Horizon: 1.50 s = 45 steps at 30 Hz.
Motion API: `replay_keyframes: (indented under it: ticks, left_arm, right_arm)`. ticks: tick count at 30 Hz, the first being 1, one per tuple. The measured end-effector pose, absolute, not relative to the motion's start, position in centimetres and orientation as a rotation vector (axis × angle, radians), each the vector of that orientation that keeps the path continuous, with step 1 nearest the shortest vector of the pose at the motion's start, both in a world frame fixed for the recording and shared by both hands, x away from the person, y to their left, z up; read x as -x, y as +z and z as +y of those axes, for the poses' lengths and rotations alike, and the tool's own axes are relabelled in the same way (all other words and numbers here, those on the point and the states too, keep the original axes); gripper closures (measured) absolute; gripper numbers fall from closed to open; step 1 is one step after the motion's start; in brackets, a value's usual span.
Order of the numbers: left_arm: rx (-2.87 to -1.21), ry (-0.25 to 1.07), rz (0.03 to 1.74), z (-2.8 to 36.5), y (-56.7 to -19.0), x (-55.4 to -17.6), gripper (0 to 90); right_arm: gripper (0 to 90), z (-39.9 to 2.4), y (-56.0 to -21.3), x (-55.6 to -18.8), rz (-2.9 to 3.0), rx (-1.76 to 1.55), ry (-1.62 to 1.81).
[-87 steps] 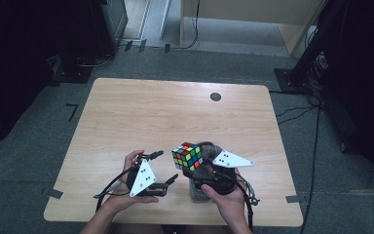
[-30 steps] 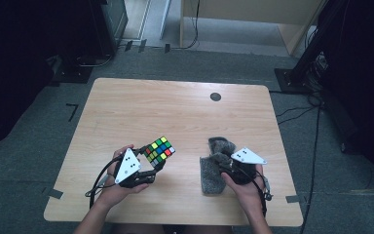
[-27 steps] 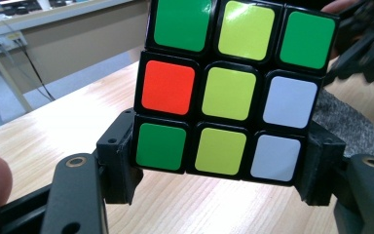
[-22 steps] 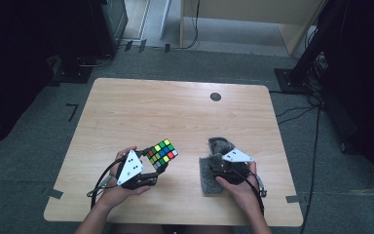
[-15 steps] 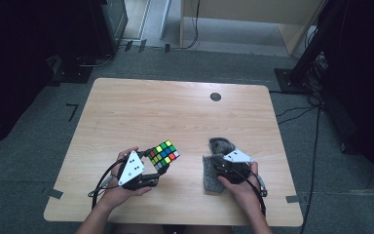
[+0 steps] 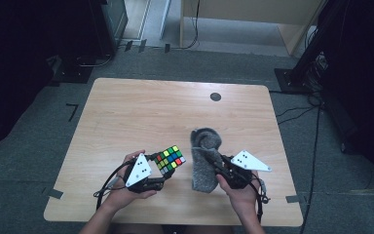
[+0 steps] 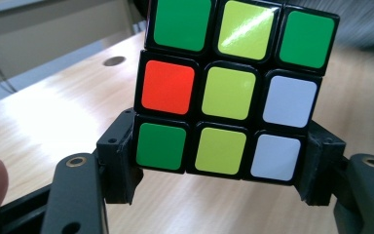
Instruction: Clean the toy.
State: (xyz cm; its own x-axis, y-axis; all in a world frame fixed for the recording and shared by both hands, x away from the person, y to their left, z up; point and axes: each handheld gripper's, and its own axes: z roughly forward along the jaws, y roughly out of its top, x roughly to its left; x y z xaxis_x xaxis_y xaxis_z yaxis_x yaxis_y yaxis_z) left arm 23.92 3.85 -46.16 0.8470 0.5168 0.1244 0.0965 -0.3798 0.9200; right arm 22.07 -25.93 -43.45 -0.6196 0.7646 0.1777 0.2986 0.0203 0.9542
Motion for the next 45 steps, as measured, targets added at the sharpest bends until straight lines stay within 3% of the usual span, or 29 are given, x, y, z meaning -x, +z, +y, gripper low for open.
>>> replay_keyframes:
  ticks: [5,14,24,29,35,42,45]
  left_arm:
    - [-1.949,0.460,0.401,2.5,-46.2,-23.0,32.5]
    - [-1.865,0.407,0.384,3.1,-44.6,-22.6,34.0]
    - [-1.996,0.522,0.376,1.6,-45.8,-22.2,34.1]
    - [-2.048,0.574,0.346,0.8,-45.8,-21.6,34.4]
    - [-2.027,0.554,0.333,1.0,-45.4,-21.5,34.5]
    - [-2.040,0.566,0.338,0.9,-45.5,-21.5,34.5]
    - [-2.037,0.562,0.335,1.1,-45.4,-21.6,34.5]
  right_arm:
    - [74.2,-22.6,-41.1,-19.7,1.952,-0.873,1.847]
    - [74.0,-23.1,-43.7,-20.9,1.939,-1.052,1.622]
    - [72.7,-20.9,-41.2,-18.7,1.940,-0.819,1.627]
    - [72.6,-18.4,-42.2,-18.1,2.033,-0.711,1.497]
    - [72.1,-20.6,-41.7,-18.7,1.919,-0.845,1.475]
    - [71.1,-17.5,-42.2,-17.5,2.032,-0.620,1.417]
    - [71.4,-18.4,-42.1,-17.9,1.998,-0.669,1.426]
